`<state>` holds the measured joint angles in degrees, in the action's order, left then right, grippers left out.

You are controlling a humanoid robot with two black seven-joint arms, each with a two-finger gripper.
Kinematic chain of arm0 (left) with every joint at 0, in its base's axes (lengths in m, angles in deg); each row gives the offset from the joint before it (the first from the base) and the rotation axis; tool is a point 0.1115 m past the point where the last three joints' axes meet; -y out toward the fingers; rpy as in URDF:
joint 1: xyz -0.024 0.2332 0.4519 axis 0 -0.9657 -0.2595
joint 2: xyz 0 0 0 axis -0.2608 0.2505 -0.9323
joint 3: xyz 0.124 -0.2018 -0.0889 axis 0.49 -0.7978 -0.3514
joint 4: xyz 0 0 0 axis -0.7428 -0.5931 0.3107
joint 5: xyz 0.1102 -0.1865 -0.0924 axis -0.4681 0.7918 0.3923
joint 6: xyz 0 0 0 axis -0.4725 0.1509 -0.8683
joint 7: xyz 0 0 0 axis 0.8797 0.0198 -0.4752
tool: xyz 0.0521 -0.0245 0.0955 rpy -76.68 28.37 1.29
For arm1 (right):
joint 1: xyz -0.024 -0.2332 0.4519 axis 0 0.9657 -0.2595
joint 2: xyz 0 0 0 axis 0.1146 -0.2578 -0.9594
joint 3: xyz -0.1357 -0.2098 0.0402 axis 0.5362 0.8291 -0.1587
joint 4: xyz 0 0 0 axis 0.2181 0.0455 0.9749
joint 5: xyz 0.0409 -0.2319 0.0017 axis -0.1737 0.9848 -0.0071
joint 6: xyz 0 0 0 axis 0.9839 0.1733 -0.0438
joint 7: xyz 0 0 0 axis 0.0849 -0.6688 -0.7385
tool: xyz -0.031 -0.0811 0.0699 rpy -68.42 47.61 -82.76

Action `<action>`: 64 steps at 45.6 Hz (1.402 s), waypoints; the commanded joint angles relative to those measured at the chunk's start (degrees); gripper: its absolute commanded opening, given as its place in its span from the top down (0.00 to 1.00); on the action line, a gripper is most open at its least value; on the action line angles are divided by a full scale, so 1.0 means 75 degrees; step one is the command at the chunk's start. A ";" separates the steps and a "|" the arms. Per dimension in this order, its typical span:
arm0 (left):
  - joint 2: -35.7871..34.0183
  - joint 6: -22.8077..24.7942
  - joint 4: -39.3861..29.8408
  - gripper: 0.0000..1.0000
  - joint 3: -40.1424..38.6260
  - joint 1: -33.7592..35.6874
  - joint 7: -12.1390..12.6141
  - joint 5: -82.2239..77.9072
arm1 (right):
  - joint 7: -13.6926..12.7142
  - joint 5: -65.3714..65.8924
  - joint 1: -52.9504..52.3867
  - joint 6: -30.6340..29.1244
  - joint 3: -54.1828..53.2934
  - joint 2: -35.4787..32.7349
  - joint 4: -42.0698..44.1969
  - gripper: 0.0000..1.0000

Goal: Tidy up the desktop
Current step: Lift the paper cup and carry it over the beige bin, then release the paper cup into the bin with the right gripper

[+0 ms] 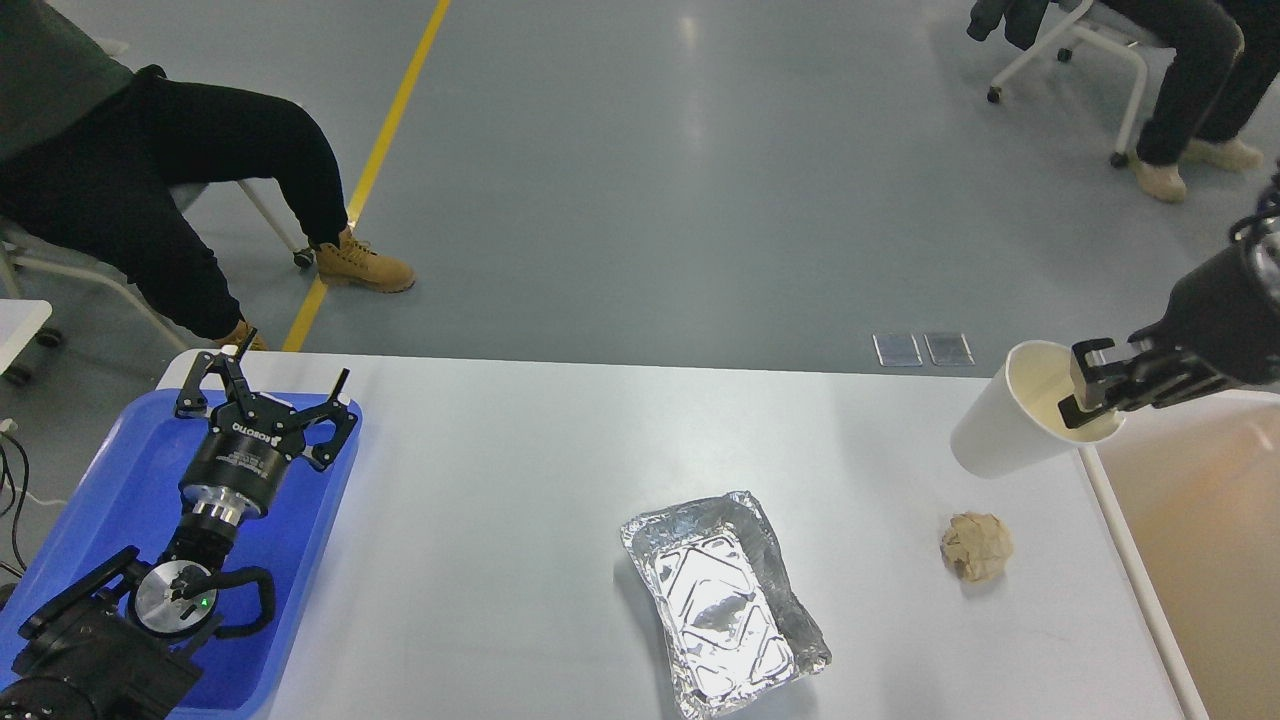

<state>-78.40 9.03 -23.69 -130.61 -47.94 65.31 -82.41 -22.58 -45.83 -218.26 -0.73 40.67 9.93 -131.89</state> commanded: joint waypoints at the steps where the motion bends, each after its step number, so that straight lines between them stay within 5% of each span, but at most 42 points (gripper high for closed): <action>1: 0.0001 -0.0002 0.0000 0.01 0.0000 0.0006 -0.0012 0.0001 | 0.0011 -0.0137 -0.1227 -0.0313 0.0598 -0.0230 0.0032 1.00; 13: 0.0001 -0.0002 0.0000 0.01 0.0000 -0.0006 -0.0012 0.0001 | -0.0083 -0.0172 -0.2024 -0.0313 0.1173 -0.0945 0.0243 1.00; 23: 0.0001 -0.0002 0.0000 0.01 0.0000 0.0006 -0.0012 0.0001 | -0.0212 -0.0218 -0.1896 -0.0313 0.1173 -0.2467 0.1952 1.00; 36: 0.0001 -0.0002 0.0000 0.01 0.0000 0.0006 -0.0024 0.0001 | -0.0470 -0.1741 0.0304 0.3970 0.0564 -0.4425 0.2470 1.00; 41: 0.0001 -0.0002 0.0000 0.01 0.0000 -0.0006 -0.0024 0.0001 | -0.0446 -0.2876 0.1255 0.5533 0.0423 -0.4438 0.2295 1.00; 56: 0.0001 -0.0013 0.0000 0.01 0.0000 -0.0006 -0.0024 0.0001 | -0.0423 -0.6616 0.3821 0.7678 -0.0911 -0.3548 0.2598 1.00; 64: 0.0001 -0.0013 0.0000 0.01 0.0000 0.0006 -0.0024 0.0001 | -0.0388 -0.7261 0.6480 0.8090 -0.2855 -0.2330 0.4038 1.00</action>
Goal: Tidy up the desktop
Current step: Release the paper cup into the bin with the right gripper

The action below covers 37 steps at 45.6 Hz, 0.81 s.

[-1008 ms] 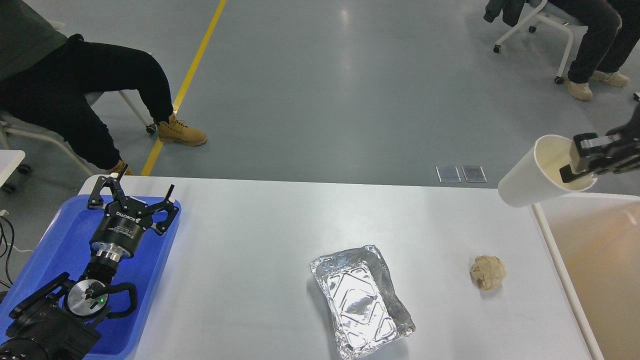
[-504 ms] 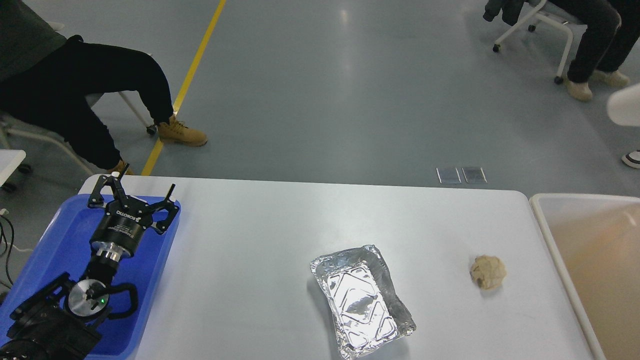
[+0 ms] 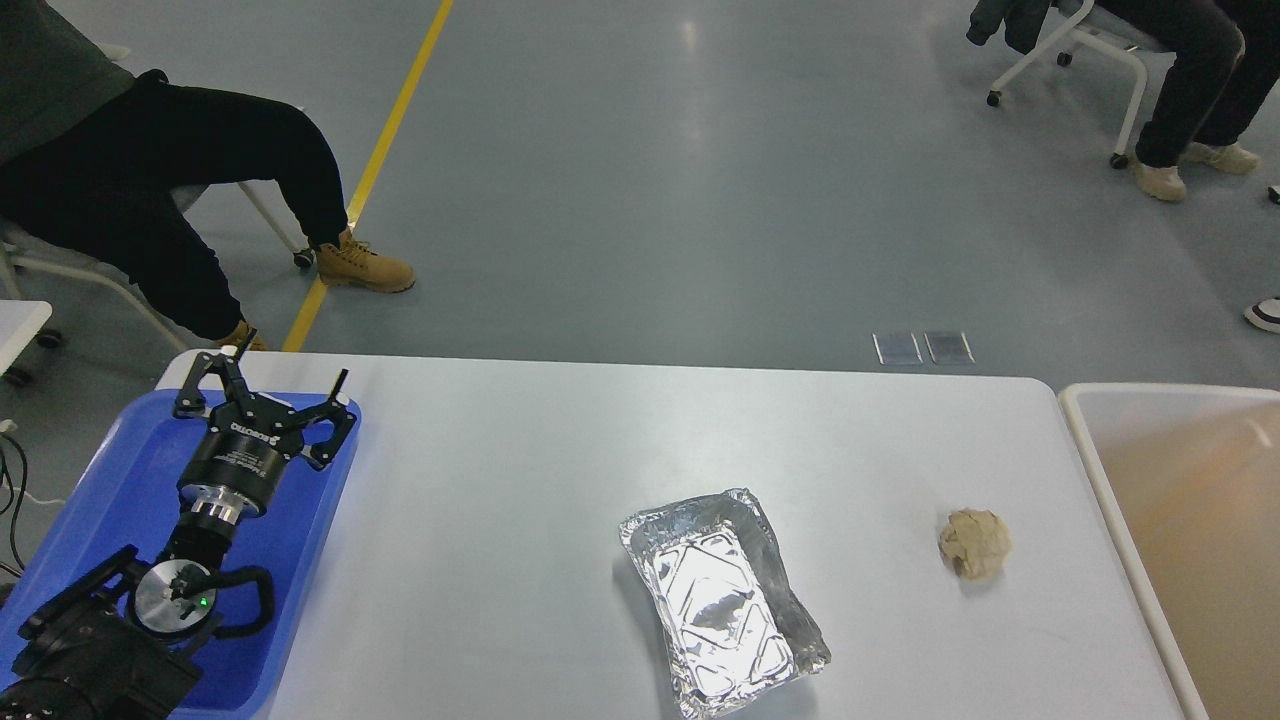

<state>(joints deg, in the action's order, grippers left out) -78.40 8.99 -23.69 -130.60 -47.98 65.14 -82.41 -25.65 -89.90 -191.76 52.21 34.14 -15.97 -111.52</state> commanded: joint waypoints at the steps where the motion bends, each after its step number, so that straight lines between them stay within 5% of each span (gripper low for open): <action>1: 0.0000 -0.0007 0.0000 0.01 0.0000 0.0011 0.0000 0.0001 | 0.0010 -0.1385 0.3309 0.1019 -0.2301 0.1276 0.1568 1.00; 10: 0.0000 -0.0007 0.0000 0.01 0.0000 0.0011 0.0000 0.0001 | 0.0010 -0.1280 0.5538 0.0901 -0.4143 0.2764 0.3642 1.00; 37: 0.0000 -0.0007 0.0000 0.01 0.0000 0.0011 0.0000 0.0001 | -0.0060 0.0162 0.8058 0.0855 -0.7941 0.5871 0.7019 1.00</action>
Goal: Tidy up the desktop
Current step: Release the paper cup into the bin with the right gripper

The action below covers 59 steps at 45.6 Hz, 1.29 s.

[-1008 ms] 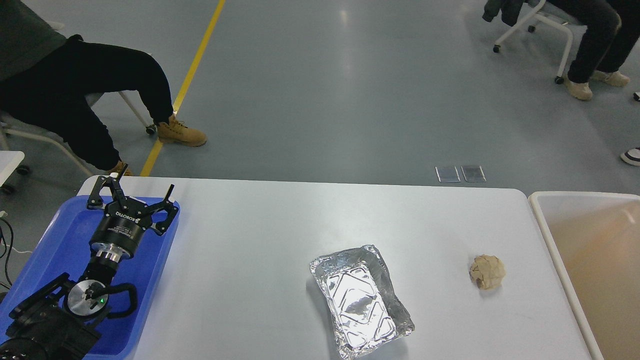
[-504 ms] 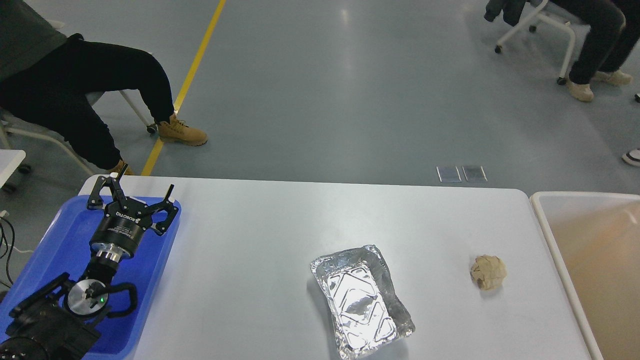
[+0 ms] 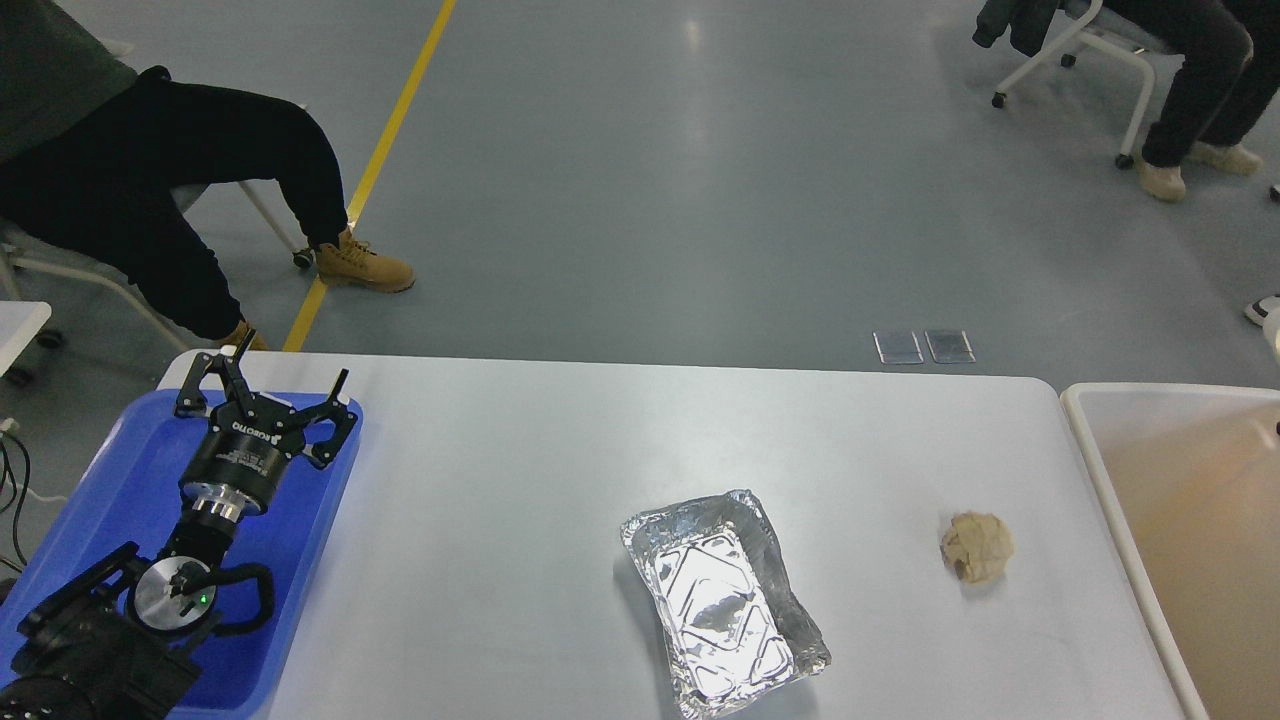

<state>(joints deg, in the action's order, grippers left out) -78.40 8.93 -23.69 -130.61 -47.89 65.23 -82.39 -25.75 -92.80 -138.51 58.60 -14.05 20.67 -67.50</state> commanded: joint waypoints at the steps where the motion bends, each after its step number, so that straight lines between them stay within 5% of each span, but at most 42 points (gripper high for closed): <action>1: 0.0000 0.0001 0.0000 0.01 0.0000 -0.0001 -0.0001 -0.0002 | -0.0046 0.0525 0.1017 0.0003 -0.1528 0.0986 0.1150 1.00; 34: 0.0000 0.0001 0.0000 0.01 0.0000 -0.0001 0.0000 -0.0002 | -0.0035 -0.0425 0.2342 -0.0888 -0.2102 0.1068 0.1958 1.00; 36: 0.0000 0.0001 0.0000 0.01 0.0000 -0.0001 -0.0012 -0.0002 | -0.0035 -0.0425 0.2365 -0.0900 -0.2091 0.1080 0.1947 0.84; 42: 0.0000 0.0001 0.0000 0.01 0.0000 -0.0001 -0.0001 -0.0002 | -0.0023 -0.0425 0.2400 -0.0923 -0.2091 0.1056 0.1935 0.01; 59: 0.0000 0.0001 0.0000 0.01 0.0000 -0.0001 -0.0001 -0.0002 | -0.0023 -0.0284 0.2389 -0.1333 -0.2020 0.0752 0.1818 0.00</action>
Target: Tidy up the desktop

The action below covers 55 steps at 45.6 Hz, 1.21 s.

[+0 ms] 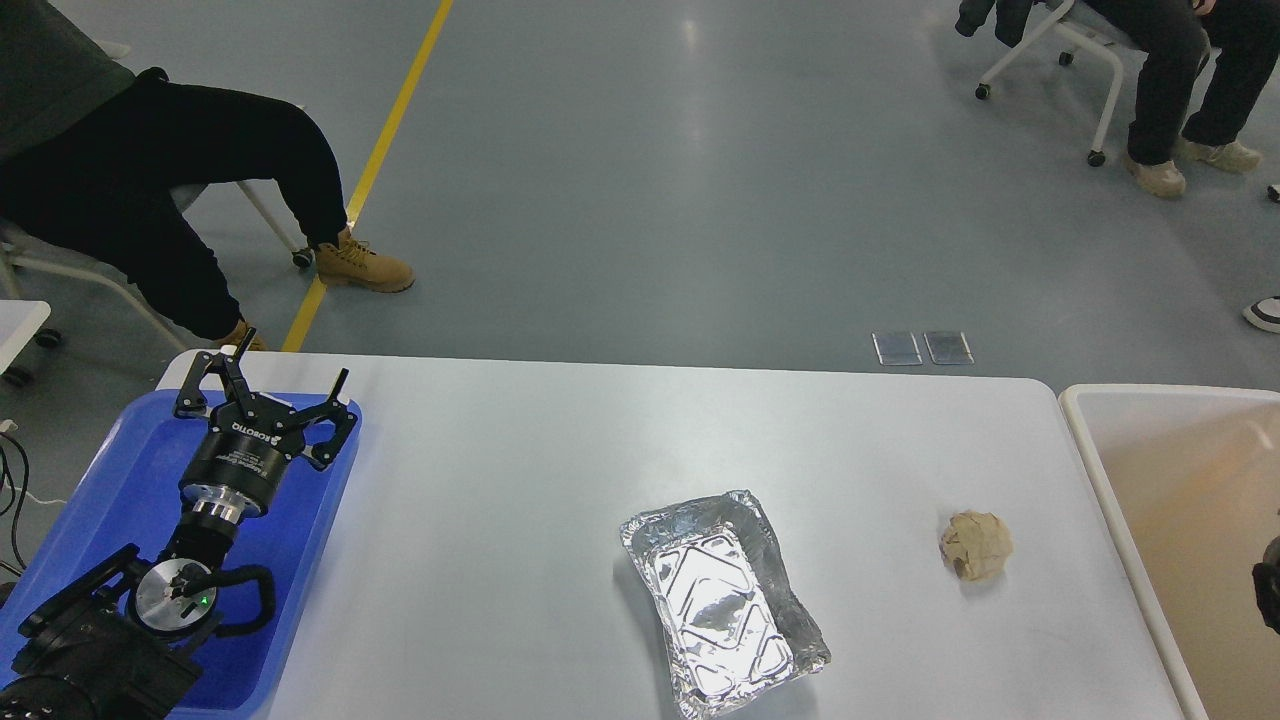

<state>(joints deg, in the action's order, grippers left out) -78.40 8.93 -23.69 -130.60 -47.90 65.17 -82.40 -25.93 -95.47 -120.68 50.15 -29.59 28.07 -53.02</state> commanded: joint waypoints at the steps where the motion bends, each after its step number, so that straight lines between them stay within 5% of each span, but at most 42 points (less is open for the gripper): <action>1: 0.0000 0.0000 0.0000 0.01 0.0000 0.0000 0.0007 0.0000 | 0.0002 0.0084 -0.0001 -0.0264 0.0064 -0.0269 -0.0124 0.00; 9: 0.0000 0.0000 0.0000 0.01 0.0000 0.0000 0.0007 0.0000 | 0.0002 0.0318 -0.0212 -0.0850 0.0111 -0.0597 -0.0357 0.00; 29: 0.0000 0.0000 0.0000 0.01 0.0000 0.0000 0.0007 0.0000 | 0.0049 0.1197 -0.2144 -0.0839 0.1071 -0.2812 -0.3649 0.00; 55: 0.0000 0.0000 0.0000 0.01 0.0000 0.0012 0.0019 0.0000 | 0.0072 0.2193 -0.5882 -0.0921 0.4702 -0.4395 -0.6978 0.00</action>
<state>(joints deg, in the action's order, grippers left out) -78.40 8.93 -23.69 -130.61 -47.83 65.25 -82.40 -25.48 -80.99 -152.10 43.53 -7.54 -1.32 -95.94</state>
